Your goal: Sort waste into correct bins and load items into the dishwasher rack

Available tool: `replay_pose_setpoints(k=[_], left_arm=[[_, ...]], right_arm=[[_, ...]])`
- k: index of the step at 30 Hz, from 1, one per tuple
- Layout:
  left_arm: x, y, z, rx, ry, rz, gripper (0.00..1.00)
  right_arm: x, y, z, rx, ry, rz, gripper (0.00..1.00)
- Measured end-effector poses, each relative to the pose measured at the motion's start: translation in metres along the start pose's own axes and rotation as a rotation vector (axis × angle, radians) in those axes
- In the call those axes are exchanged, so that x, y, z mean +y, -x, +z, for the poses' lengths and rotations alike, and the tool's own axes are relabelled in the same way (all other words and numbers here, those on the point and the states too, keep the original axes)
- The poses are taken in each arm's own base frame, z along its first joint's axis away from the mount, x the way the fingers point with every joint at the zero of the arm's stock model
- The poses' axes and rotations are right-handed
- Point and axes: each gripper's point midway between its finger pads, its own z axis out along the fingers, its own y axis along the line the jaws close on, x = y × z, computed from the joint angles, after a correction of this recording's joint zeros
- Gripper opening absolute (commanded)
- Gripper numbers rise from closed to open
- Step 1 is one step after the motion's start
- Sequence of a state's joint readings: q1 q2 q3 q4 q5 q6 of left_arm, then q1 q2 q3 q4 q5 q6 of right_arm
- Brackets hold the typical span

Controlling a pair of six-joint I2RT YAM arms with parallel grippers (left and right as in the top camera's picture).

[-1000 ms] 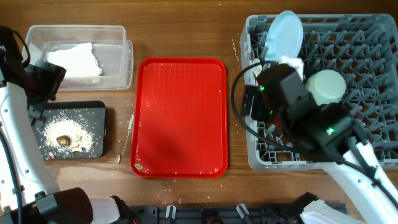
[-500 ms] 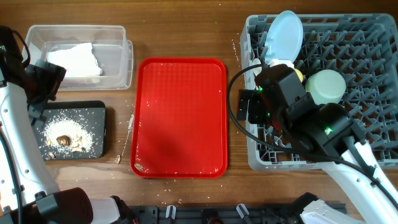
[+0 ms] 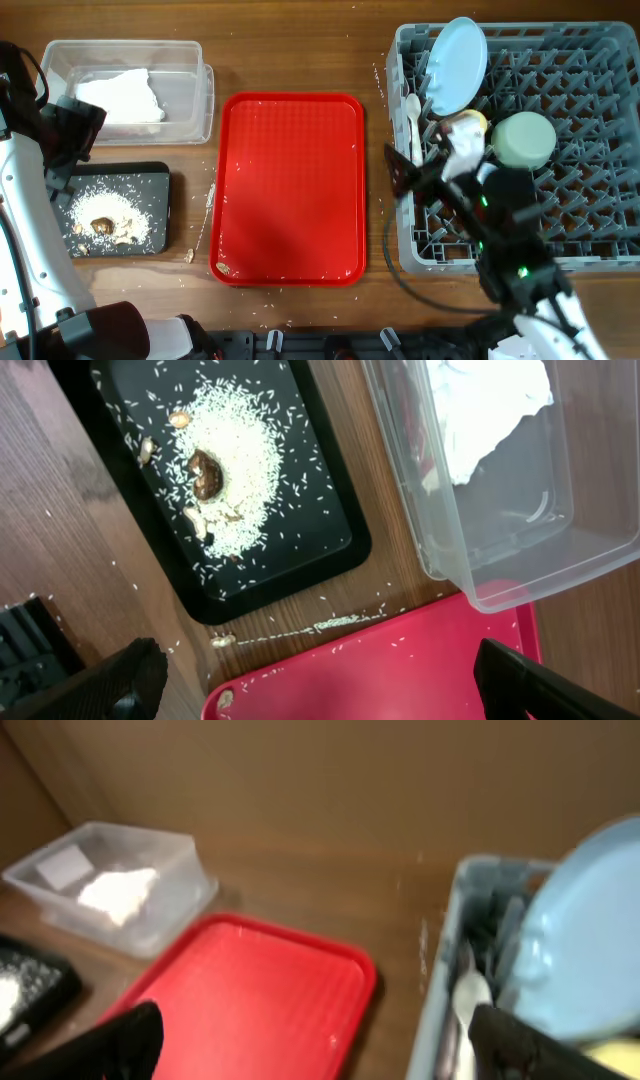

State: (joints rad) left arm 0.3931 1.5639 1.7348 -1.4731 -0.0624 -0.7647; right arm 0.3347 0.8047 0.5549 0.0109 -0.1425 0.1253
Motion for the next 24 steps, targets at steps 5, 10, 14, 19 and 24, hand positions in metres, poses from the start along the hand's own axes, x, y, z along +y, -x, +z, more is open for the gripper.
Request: replay_pose_setpoints(k=[5, 10, 14, 19, 24], left_arm=[[0.0, 0.0, 0.0, 0.0, 0.0, 0.0, 1.0], [0.0, 0.0, 0.0, 0.0, 0.001, 0.0, 1.0], [0.0, 0.0, 0.0, 0.0, 0.0, 0.0, 1.0], [0.0, 0.0, 0.0, 0.0, 0.0, 0.0, 1.0], [0.0, 0.0, 0.0, 0.0, 0.0, 0.0, 1.0]], right_arm=[[-0.017, -0.013, -0.029, -0.2, -0.024, -0.019, 1.0], [-0.034, -0.018, -0.056, -0.31, -0.092, -0.033, 1.0], [-0.041, -0.017, -0.068, -0.366, -0.126, -0.044, 1.0], [-0.049, -0.008, -0.082, -0.439, -0.175, -0.057, 1.0], [-0.057, -0.024, -0.083, -0.451, -0.211, -0.053, 1.0]])
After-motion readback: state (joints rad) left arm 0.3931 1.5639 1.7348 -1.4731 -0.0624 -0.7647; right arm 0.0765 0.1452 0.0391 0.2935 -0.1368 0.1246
